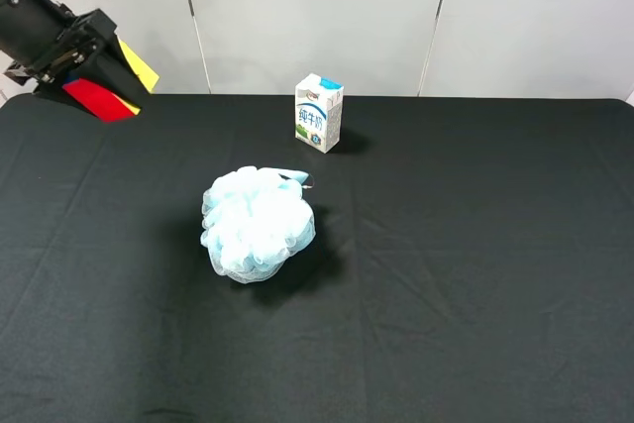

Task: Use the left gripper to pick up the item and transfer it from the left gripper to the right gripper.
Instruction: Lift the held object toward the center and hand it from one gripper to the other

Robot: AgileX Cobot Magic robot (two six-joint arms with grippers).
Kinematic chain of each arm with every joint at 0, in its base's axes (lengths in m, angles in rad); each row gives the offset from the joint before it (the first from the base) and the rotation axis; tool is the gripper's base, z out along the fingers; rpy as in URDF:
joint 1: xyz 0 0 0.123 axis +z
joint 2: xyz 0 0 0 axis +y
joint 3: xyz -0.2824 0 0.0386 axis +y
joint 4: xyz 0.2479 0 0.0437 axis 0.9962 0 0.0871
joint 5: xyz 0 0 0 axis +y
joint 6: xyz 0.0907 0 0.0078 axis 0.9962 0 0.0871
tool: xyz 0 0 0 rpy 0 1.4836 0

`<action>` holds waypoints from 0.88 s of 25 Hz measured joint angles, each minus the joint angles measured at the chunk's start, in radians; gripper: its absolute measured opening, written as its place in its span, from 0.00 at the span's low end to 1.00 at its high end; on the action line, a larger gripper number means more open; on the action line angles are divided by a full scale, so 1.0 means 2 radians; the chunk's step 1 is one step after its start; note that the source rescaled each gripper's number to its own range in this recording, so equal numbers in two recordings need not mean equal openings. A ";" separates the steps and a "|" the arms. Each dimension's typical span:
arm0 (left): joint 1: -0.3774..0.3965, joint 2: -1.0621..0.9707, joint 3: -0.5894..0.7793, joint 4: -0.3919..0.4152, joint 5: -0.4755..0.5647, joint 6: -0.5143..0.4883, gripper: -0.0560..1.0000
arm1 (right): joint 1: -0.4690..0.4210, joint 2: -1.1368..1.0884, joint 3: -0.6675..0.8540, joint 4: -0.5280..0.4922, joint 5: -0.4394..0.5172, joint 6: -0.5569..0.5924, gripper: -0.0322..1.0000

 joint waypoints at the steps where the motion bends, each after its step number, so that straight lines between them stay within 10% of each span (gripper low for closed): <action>1: 0.000 0.000 0.000 -0.010 0.003 0.002 0.06 | 0.000 0.000 0.000 0.000 0.000 0.000 1.00; 22: -0.002 0.000 0.042 -0.202 0.044 0.079 0.06 | 0.000 0.000 0.000 0.000 0.000 0.000 1.00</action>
